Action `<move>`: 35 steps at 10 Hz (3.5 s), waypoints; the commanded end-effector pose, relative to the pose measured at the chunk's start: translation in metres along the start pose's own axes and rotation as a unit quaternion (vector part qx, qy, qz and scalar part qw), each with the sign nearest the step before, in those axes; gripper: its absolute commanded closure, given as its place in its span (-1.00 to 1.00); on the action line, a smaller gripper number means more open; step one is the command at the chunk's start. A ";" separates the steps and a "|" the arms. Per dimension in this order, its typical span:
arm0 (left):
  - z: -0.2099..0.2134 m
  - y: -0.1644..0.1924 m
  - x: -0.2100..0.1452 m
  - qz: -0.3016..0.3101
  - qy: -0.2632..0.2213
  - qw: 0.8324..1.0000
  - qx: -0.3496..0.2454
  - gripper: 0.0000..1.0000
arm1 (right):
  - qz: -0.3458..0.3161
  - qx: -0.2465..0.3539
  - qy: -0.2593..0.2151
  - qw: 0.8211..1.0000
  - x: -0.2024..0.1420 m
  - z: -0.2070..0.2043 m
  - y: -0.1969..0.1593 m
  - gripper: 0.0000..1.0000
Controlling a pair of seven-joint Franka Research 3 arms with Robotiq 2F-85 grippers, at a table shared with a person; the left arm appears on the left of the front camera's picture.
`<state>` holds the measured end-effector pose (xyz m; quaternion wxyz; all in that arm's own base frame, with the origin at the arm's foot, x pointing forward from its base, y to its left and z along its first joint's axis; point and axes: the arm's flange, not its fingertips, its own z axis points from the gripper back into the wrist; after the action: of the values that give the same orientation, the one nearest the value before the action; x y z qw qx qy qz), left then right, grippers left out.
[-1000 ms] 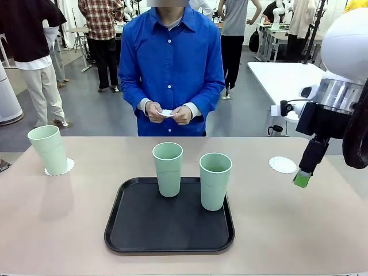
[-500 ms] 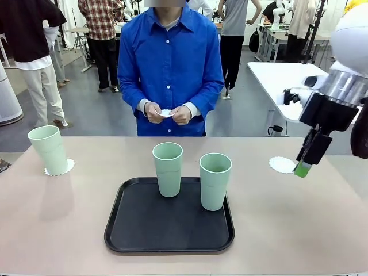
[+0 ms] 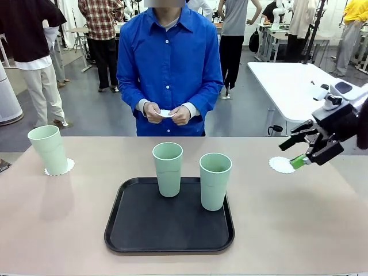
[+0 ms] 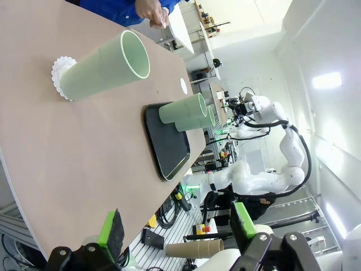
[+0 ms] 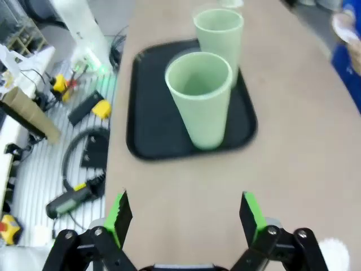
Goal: Place coasters on the table and set cups on them.
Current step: Take one Reusable plastic cup from the Flat Tray and place it on a coaster set by the human.
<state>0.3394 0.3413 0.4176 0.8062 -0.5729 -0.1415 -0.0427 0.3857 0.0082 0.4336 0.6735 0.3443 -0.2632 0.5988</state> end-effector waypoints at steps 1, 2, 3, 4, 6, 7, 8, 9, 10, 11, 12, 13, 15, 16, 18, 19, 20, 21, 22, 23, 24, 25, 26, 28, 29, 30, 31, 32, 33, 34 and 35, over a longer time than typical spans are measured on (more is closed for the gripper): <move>0.002 -0.002 -0.002 -0.003 0.002 1.000 -0.004 -1.00 | -0.010 0.098 -0.084 0.992 -0.019 -0.018 -0.019 -1.00; 0.002 -0.002 -0.002 -0.003 0.002 1.000 -0.004 -1.00 | -0.005 0.094 -0.079 0.992 -0.024 -0.028 -0.017 -1.00; 0.002 -0.002 -0.002 -0.003 0.002 1.000 -0.004 -1.00 | -0.002 0.077 -0.073 0.994 -0.029 -0.036 -0.015 -1.00; 0.002 -0.002 -0.002 -0.003 0.002 1.000 -0.004 -1.00 | -0.008 0.055 -0.070 0.996 -0.033 -0.042 -0.014 -1.00; 0.002 -0.002 -0.002 -0.003 0.002 1.000 -0.004 -1.00 | -0.010 0.086 -0.081 0.993 -0.036 -0.042 -0.011 -1.00; 0.002 -0.002 -0.002 -0.003 0.002 1.000 -0.004 -1.00 | -0.010 0.086 -0.081 0.993 -0.036 -0.042 -0.011 -1.00; 0.002 -0.002 -0.002 -0.003 0.002 1.000 -0.004 -1.00 | -0.010 0.086 -0.081 0.993 -0.036 -0.042 -0.011 -1.00; 0.002 -0.002 -0.002 -0.003 0.002 1.000 -0.004 -1.00 | -0.010 0.086 -0.081 0.993 -0.036 -0.042 -0.011 -1.00; 0.002 -0.002 -0.002 -0.003 0.002 1.000 -0.004 -1.00 | -0.020 0.079 -0.071 0.994 -0.037 -0.043 -0.011 -1.00; 0.002 -0.002 -0.002 -0.003 0.002 1.000 -0.004 -1.00 | 0.000 0.083 -0.102 0.991 -0.041 -0.054 -0.009 -1.00; 0.002 -0.002 -0.002 -0.003 0.002 1.000 -0.004 -1.00 | 0.012 0.082 -0.116 0.990 -0.046 -0.065 -0.011 -1.00; 0.002 -0.002 -0.002 -0.003 0.002 1.000 -0.004 -1.00 | 0.025 0.063 -0.122 0.990 -0.050 -0.072 -0.013 -1.00; 0.002 -0.002 -0.002 -0.003 0.002 1.000 -0.004 -1.00 | 0.023 0.058 -0.148 0.987 -0.060 -0.080 -0.016 -1.00; 0.002 -0.002 -0.002 -0.003 0.002 1.000 -0.004 -1.00 | 0.021 0.060 -0.165 0.984 -0.067 -0.087 -0.020 -1.00; 0.002 -0.002 -0.002 -0.003 0.002 1.000 -0.004 -1.00 | 0.032 0.029 -0.165 0.985 -0.079 -0.103 -0.031 -1.00; 0.002 -0.002 -0.002 -0.003 0.002 1.000 -0.004 -1.00 | 0.027 0.028 -0.167 0.985 -0.083 -0.110 -0.036 -1.00; 0.002 -0.002 -0.002 -0.003 0.002 1.000 -0.004 -1.00 | 0.026 0.035 -0.169 0.985 -0.086 -0.120 -0.039 -1.00; 0.002 -0.002 -0.002 -0.003 0.002 1.000 -0.004 -1.00 | 0.015 0.042 -0.170 0.984 -0.088 -0.130 -0.043 -1.00; 0.002 -0.002 -0.002 -0.003 0.002 1.000 -0.004 -1.00 | 0.017 0.050 -0.166 0.985 -0.088 -0.138 -0.046 -1.00; 0.002 -0.002 -0.002 -0.003 0.002 1.000 -0.004 -1.00 | 0.018 0.047 -0.155 0.987 -0.087 -0.145 -0.050 -1.00; 0.002 -0.002 -0.002 -0.003 0.002 1.000 -0.004 -1.00 | 0.015 0.048 -0.164 0.985 -0.085 -0.149 -0.055 -1.00; 0.002 -0.002 -0.002 -0.003 0.002 1.000 -0.004 -1.00 | 0.016 0.055 -0.172 0.984 -0.080 -0.157 -0.058 -1.00; 0.002 -0.002 -0.002 -0.003 0.002 1.000 -0.004 -1.00 | 0.019 0.059 -0.178 0.982 -0.075 -0.161 -0.059 -1.00; 0.002 -0.002 -0.002 -0.003 0.002 1.000 -0.004 -1.00 | 0.014 0.051 -0.190 0.980 -0.067 -0.164 -0.059 -1.00; 0.002 -0.002 -0.002 -0.003 0.002 1.000 -0.004 -1.00 | 0.014 0.066 -0.170 0.983 -0.074 -0.156 -0.056 -1.00; 0.002 -0.002 -0.002 -0.003 0.002 1.000 -0.004 -1.00 | 0.014 0.066 -0.170 0.983 -0.074 -0.156 -0.056 -1.00; 0.002 -0.002 -0.002 -0.003 0.002 1.000 -0.004 -1.00 | 0.014 0.066 -0.170 0.983 -0.074 -0.156 -0.056 -1.00; 0.002 -0.002 -0.002 -0.003 0.002 1.000 -0.004 -1.00 | 0.014 0.066 -0.170 0.983 -0.074 -0.156 -0.056 -1.00; 0.002 -0.002 -0.002 -0.003 0.002 1.000 -0.004 -1.00 | 0.013 0.063 -0.175 0.983 -0.071 -0.156 -0.058 -1.00; 0.002 -0.002 -0.002 -0.003 0.002 1.000 -0.004 -1.00 | 0.030 0.052 -0.186 0.981 -0.070 -0.164 -0.056 -1.00; 0.002 -0.002 -0.002 -0.003 0.002 1.000 -0.004 -1.00 | 0.029 0.042 -0.189 0.981 -0.069 -0.168 -0.057 -1.00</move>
<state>0.3398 0.3411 0.4176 0.8061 -0.5731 -0.1412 -0.0431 0.4237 0.0850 0.2730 0.5828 0.4809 -0.3482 0.5548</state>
